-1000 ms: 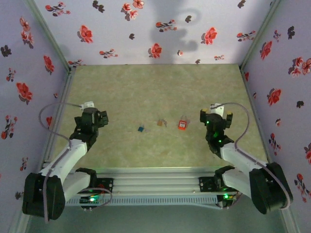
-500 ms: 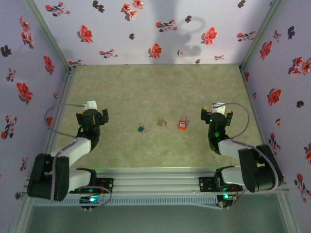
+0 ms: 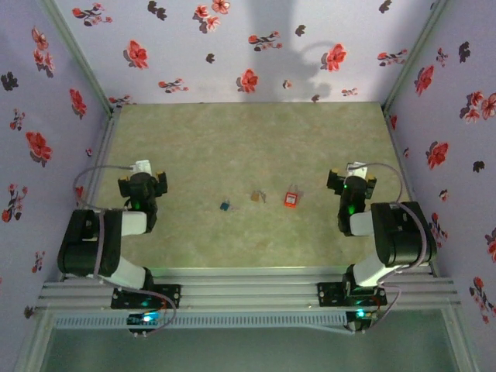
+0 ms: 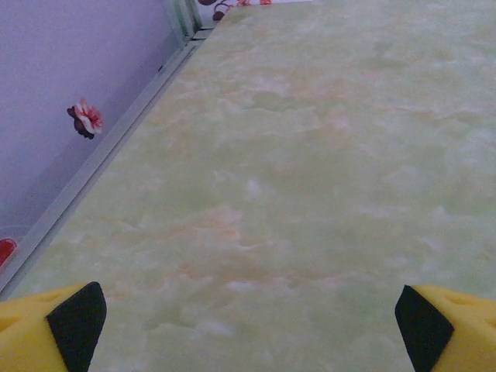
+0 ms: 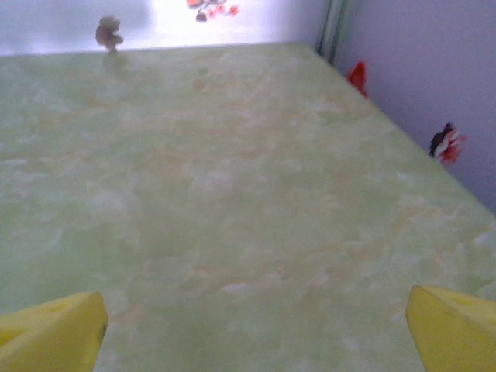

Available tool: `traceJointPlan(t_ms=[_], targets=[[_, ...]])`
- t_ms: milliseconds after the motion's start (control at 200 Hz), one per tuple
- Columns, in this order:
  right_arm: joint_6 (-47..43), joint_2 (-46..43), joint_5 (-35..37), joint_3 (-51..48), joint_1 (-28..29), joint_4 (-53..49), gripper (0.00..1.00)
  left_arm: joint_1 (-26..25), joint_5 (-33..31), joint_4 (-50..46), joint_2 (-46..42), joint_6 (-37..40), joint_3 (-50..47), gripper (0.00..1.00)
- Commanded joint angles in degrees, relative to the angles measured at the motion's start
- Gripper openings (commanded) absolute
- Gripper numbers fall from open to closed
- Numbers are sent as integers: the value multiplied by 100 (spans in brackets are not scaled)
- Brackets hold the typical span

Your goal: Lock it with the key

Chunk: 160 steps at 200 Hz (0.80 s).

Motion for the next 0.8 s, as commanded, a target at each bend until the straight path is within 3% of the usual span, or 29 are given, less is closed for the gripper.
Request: traceJointPlan(t_ms=[0,45,130,795], targets=[[237,-9,-520,212,-62,-220,99,144,303,680,167,-236,-58,100],[212,96,-543,189,-74,-28,100,148,303,776,201,-196,-75,100],[413,-29,-596,431,-179,-713,99,155,354,744,194,-218,-66,100],[437,2,-837,396,-288,-580,99,171,404,772,191,-195,-84,100]])
